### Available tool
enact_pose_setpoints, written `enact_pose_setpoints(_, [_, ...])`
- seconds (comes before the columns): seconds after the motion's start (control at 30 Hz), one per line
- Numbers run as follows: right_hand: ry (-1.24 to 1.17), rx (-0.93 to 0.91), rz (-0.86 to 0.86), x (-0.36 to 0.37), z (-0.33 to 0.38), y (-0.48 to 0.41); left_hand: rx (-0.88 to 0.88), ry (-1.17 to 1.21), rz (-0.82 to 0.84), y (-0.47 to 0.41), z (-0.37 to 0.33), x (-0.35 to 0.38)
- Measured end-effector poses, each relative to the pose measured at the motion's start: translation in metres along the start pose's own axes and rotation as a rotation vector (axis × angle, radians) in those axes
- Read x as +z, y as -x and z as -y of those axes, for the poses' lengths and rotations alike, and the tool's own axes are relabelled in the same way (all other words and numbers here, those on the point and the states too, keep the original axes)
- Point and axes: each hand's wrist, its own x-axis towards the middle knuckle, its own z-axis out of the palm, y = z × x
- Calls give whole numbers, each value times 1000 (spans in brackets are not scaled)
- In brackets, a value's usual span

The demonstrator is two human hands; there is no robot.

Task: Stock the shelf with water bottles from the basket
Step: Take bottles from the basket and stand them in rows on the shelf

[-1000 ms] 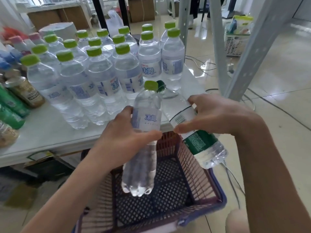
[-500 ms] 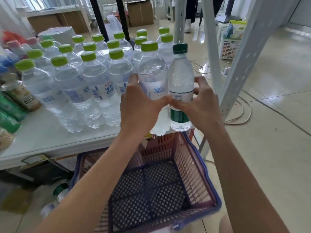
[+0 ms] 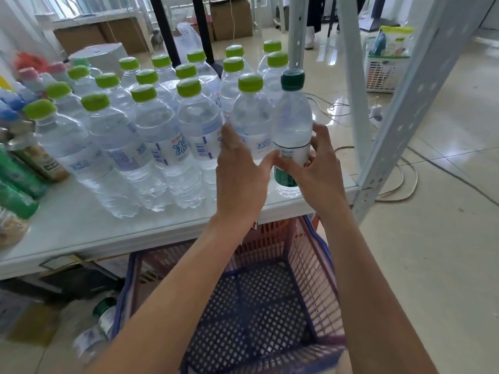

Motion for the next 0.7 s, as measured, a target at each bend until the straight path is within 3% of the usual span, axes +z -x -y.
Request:
enact_pose_setpoints(0.13, [58, 13, 57, -5, -2, -7, 36, -297, 69, 1, -3, -5])
enact_pose_setpoints(0.33, [171, 56, 122, -11, -7, -6, 94, -564, 145, -2, -10, -16])
enact_pose_setpoints(0.7, [301, 166, 176, -4, -9, 1, 24, -601, 110, 12, -9, -10])
